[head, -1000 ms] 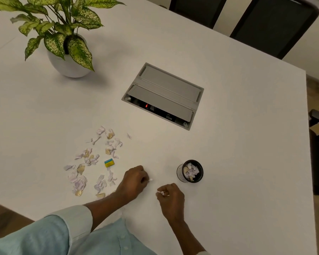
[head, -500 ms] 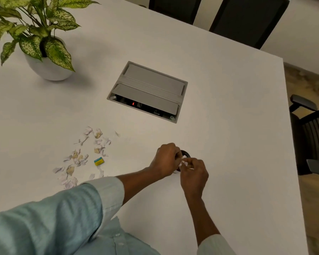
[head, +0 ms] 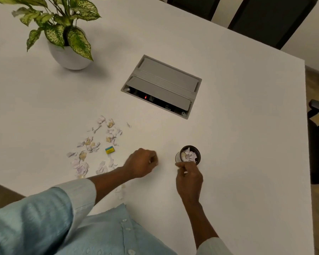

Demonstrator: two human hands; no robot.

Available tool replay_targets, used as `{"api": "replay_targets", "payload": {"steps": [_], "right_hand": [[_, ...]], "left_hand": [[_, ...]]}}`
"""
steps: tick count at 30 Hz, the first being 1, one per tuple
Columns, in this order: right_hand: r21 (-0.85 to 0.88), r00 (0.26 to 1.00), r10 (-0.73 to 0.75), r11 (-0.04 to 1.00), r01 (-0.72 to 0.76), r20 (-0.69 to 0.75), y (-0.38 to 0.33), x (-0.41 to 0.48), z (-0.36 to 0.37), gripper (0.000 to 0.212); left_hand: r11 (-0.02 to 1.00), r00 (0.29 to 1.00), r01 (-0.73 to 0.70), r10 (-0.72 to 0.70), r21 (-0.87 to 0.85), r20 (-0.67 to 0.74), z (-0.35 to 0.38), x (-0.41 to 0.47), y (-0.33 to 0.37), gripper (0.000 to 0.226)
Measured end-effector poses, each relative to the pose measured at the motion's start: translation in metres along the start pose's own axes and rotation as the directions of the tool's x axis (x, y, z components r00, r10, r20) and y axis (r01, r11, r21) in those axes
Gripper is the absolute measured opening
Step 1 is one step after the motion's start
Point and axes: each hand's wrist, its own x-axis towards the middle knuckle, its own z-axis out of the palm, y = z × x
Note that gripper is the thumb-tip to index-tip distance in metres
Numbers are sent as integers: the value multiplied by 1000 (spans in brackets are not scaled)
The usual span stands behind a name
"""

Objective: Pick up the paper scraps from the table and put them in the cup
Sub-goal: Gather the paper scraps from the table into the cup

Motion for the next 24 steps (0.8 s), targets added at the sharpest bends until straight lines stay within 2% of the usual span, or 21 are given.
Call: {"api": "replay_targets", "payload": {"steps": [3, 8, 10, 11, 14, 17, 21, 24], "right_hand": [[11, 987, -10, 1000, 9, 158, -4, -28, 18, 34], [10, 931, -27, 1000, 25, 365, -13, -69, 48, 28], [3, 893, -19, 1000, 20, 449, -18, -82, 58, 17], [-15, 871, -1, 1000, 10, 491, -21, -87, 62, 20], [-76, 792, 55, 997, -11, 609, -26, -99, 79, 59], [-121, 748, 66, 993, 20, 661, -31, -104, 96, 84], [-204, 708, 90, 976, 78, 701, -44, -102, 110, 96], [-216, 685, 74, 969, 123, 724, -50, -101, 119, 95]], "left_hand": [[996, 997, 75, -74, 43, -28, -9, -33, -52, 3], [973, 967, 228, -221, 43, -124, -14, -78, -113, 9], [969, 961, 237, -223, 76, -161, -12, -92, -127, 20], [970, 964, 224, -207, 95, -168, -11, -97, -131, 28], [980, 983, 137, -117, 142, -143, -8, -111, -140, 49], [986, 993, 81, -67, 148, -98, -1, -120, -150, 67], [972, 998, 67, -66, 225, -12, 10, -128, -161, 90], [963, 998, 56, -62, 262, 13, 19, -134, -167, 91]]}}
